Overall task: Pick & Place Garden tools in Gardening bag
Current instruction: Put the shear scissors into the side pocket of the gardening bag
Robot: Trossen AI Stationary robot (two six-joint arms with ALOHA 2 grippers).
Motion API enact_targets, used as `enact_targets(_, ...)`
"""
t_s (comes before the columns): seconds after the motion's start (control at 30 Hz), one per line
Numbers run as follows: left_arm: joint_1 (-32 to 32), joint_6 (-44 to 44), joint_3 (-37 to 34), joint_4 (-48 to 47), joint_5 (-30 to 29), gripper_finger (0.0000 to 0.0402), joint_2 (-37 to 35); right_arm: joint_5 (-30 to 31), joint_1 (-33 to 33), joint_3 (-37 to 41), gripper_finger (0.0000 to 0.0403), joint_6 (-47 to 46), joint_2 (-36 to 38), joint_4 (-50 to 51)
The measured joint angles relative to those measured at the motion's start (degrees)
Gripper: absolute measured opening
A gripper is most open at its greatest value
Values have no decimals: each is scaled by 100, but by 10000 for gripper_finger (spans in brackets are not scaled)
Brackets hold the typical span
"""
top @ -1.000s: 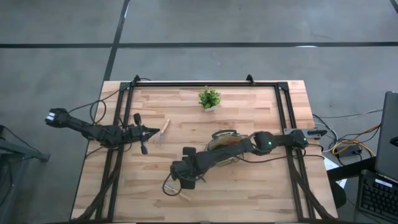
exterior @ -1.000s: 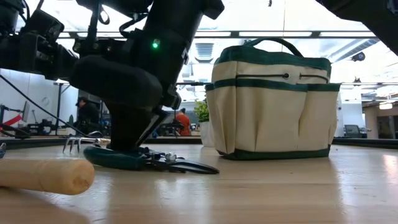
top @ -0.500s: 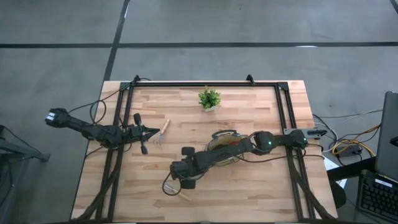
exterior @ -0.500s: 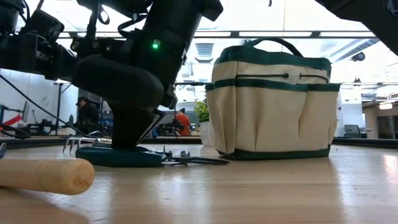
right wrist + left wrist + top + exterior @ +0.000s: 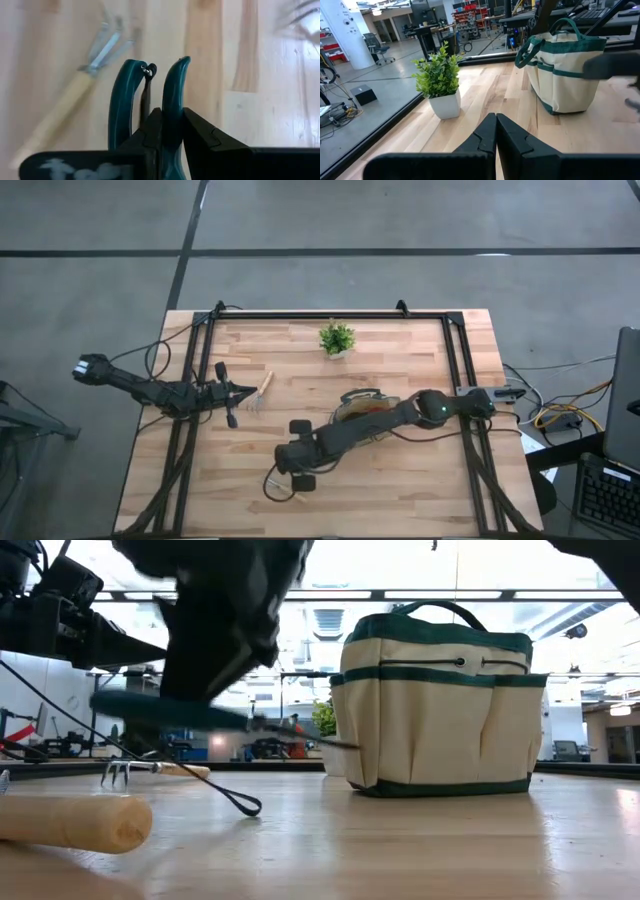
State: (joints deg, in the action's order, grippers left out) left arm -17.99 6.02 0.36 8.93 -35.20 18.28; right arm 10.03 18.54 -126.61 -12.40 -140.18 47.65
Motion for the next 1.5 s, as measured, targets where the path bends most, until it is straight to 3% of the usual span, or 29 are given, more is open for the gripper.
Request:
enact_targets(0.2,1,0,0,2,0,12,-2,117,316,22,41,46,486,-6)
enact_targets(0.5,1,0,0,-15,0,12,-2,1592,904,646,41,-92,1588,60)
enact_targets(0.67,-1,0,0,-18,2,12,-2,2620,1281,1898,41,-613,2611,-242)
enact_targets(1.03,1,-1,0,-50,0,12,-2,5335,2227,5243,41,-1483,4901,-2391)
enact_targets(1.17,1,0,0,-52,0,12,-2,6321,2482,6292,47,-1924,5322,-2959)
enact_targets(1.37,1,0,0,-67,0,12,-2,7149,2679,7439,41,-3110,5616,-3058)
enact_targets(1.5,0,0,0,-99,1,12,-2,7577,2700,7791,41,-3742,5668,-3077)
